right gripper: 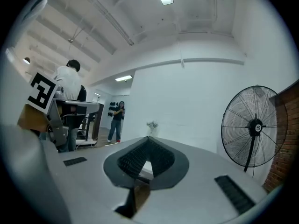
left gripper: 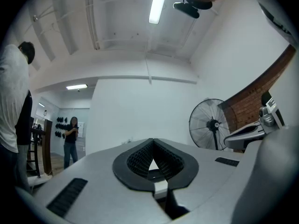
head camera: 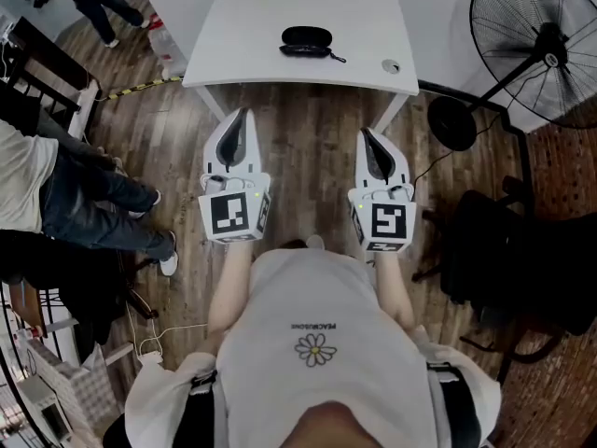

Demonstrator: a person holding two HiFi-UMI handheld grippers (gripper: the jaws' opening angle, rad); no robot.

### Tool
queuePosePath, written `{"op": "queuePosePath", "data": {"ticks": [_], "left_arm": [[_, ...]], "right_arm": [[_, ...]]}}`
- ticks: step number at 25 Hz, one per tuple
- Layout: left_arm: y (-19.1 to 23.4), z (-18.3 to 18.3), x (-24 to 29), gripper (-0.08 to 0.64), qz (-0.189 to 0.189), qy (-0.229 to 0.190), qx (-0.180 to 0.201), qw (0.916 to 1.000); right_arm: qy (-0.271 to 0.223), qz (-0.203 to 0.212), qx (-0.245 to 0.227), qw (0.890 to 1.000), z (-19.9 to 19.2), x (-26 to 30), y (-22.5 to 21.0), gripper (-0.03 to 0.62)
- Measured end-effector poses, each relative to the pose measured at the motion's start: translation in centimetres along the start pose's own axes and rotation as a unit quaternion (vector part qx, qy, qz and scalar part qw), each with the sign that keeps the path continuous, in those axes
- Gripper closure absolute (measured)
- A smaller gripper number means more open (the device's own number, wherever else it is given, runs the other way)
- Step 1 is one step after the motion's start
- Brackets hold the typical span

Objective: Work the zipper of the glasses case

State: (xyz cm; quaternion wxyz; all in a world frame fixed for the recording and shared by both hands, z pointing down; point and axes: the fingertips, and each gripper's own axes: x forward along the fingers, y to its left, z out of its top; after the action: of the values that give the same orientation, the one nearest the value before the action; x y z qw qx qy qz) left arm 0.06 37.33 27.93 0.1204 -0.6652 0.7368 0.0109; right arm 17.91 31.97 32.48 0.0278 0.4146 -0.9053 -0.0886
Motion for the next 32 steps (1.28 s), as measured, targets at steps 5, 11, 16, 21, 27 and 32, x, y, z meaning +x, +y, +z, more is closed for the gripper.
{"op": "queuePosePath", "data": {"ticks": [5, 11, 16, 21, 27, 32], "left_arm": [[-0.4, -0.8, 0.9, 0.546, -0.002, 0.006, -0.013, 0.9999], [-0.8, -0.6, 1.4, 0.546, -0.008, 0.01, -0.012, 0.9998], [-0.3, -2.2, 2.2, 0.546, -0.002, 0.022, -0.025, 0.9994], [0.6, -3.2, 4.9, 0.545, -0.004, 0.012, -0.031, 0.9994], [1.5, -4.6, 11.1, 0.546, -0.015, 0.014, -0.037, 0.9991], [2.0, -5.5, 17.2, 0.545, -0.031, 0.014, -0.036, 0.9988]], "right_arm": [[0.003, -0.011, 0.023, 1.0, -1.0, 0.4, -1.3, 0.584], [0.021, -0.009, 0.032, 0.999, -2.2, 0.8, -1.5, 0.584], [0.039, 0.001, 0.037, 0.999, -3.8, 2.0, -1.2, 0.584], [0.037, -0.005, 0.033, 0.999, -4.1, 4.4, -2.3, 0.584], [0.042, -0.017, 0.024, 0.999, -4.6, 8.8, -5.2, 0.584], [0.038, -0.019, 0.029, 0.999, -4.5, 14.9, -8.0, 0.584]]}}
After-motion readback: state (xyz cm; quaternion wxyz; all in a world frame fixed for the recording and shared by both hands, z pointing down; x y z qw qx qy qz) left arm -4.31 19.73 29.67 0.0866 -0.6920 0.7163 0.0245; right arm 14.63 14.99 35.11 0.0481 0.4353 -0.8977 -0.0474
